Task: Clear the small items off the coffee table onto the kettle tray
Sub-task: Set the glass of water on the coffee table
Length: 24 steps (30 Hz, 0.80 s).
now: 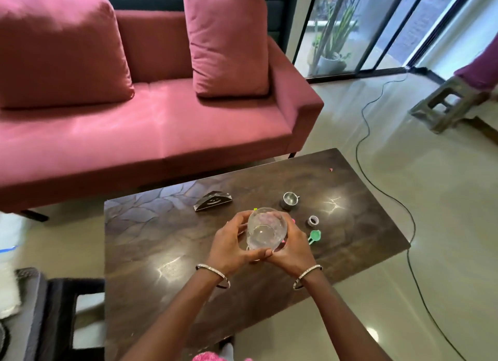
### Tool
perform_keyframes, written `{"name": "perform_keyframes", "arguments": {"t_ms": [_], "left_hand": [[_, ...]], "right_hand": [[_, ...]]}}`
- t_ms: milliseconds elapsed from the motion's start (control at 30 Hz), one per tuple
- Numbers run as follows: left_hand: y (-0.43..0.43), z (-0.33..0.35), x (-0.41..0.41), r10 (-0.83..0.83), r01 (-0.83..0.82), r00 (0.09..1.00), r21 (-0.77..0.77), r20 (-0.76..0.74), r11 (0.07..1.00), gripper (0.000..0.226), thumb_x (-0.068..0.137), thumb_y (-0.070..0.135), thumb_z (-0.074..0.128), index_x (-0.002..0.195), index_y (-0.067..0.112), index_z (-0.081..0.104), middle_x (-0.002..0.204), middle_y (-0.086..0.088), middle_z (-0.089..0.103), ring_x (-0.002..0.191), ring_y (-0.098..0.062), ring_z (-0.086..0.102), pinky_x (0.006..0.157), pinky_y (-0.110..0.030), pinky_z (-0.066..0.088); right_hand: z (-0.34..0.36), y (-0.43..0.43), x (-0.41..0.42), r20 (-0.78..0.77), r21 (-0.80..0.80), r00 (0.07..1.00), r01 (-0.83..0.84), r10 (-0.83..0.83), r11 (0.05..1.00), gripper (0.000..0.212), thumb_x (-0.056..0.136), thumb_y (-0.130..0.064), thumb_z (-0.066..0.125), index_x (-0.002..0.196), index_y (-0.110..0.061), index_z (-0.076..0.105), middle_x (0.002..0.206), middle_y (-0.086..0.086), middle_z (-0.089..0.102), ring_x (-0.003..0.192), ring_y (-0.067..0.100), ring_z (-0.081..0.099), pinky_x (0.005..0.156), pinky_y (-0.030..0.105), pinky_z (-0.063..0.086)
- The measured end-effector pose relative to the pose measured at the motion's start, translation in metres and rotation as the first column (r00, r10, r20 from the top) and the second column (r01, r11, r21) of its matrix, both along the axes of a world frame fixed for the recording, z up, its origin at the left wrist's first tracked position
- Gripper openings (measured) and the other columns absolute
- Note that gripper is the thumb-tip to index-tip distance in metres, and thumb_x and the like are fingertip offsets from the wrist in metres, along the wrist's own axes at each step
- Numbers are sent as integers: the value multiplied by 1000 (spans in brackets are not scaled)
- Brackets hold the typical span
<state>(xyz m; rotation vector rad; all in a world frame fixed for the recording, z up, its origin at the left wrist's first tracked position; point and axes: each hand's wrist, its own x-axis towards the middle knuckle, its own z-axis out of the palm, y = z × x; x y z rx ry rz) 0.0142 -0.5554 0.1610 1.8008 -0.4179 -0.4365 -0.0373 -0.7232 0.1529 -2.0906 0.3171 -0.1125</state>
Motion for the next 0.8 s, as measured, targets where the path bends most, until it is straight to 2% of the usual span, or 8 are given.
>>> {"name": "perform_keyframes", "arguments": {"t_ms": [167, 300, 400, 500, 567, 667, 733, 800], "left_hand": [[-44, -14, 48, -4, 4, 999, 16, -34, 1000, 83, 54, 35, 94, 126, 24, 54, 119, 12, 66, 111, 1, 61, 93, -9, 45], [-75, -27, 77, 33, -32, 997, 14, -73, 999, 83, 55, 31, 94, 127, 23, 54, 117, 13, 67, 108, 8, 60, 88, -6, 45], [-96, -43, 99, 75, -73, 991, 26, -111, 997, 83, 56, 25, 94, 128, 20, 53, 117, 12, 66, 107, 10, 60, 86, -4, 44], [-115, -60, 118, 113, -109, 980, 35, -165, 993, 85, 56, 23, 94, 130, 19, 52, 121, 11, 65, 110, 9, 59, 90, -6, 44], [-128, -73, 132, 144, -140, 968, 38, -207, 989, 84, 56, 18, 94, 129, 17, 52, 121, 7, 65, 111, 5, 60, 94, -12, 46], [-150, -93, 155, 199, -191, 947, 56, -252, 980, 83, 56, 11, 93, 128, 14, 52, 122, 3, 65, 113, -3, 62, 98, -21, 49], [-164, -107, 171, 239, -224, 933, 82, -270, 971, 83, 55, 9, 93, 127, 14, 52, 123, 3, 65, 113, -2, 61, 96, -17, 47], [-174, -124, 185, 269, -251, 919, 99, -287, 963, 83, 54, 7, 93, 126, 15, 52, 122, 6, 65, 111, 1, 62, 93, -13, 47]], "right_hand": [[-13, -43, 47, -6, -12, 1000, 5, -5, 1000, 74, 54, -24, 94, 118, -23, 58, 114, -12, 68, 106, 2, 65, 92, 36, 55], [-26, -70, 84, -13, 19, 1000, -15, 15, 1000, 72, 55, -22, 91, 118, -29, 58, 115, -16, 68, 107, 2, 65, 91, 35, 55], [-42, -91, 110, -63, 26, 997, -33, 34, 999, 78, 50, -30, 93, 119, -31, 56, 111, -17, 68, 104, -1, 65, 90, 26, 54], [-59, -109, 134, -121, 39, 991, -45, 50, 998, 80, 46, -45, 87, 118, -36, 55, 108, -22, 67, 100, -7, 63, 84, 12, 49], [-72, -122, 153, -144, 44, 988, -55, 61, 998, 80, 43, -52, 82, 117, -38, 55, 106, -25, 67, 97, -9, 63, 80, 8, 48], [-94, -144, 182, -166, 41, 980, -101, 107, 994, 83, 44, -47, 84, 120, -30, 56, 109, -14, 69, 99, 5, 66, 84, 26, 54], [-113, -157, 203, -170, 36, 975, -136, 140, 990, 82, 48, -34, 90, 122, -23, 56, 112, -7, 70, 103, 17, 66, 88, 40, 54], [-131, -166, 223, -170, 37, 971, -162, 166, 986, 81, 50, -24, 92, 122, -20, 57, 114, -5, 69, 104, 21, 66, 89, 44, 53]]}}
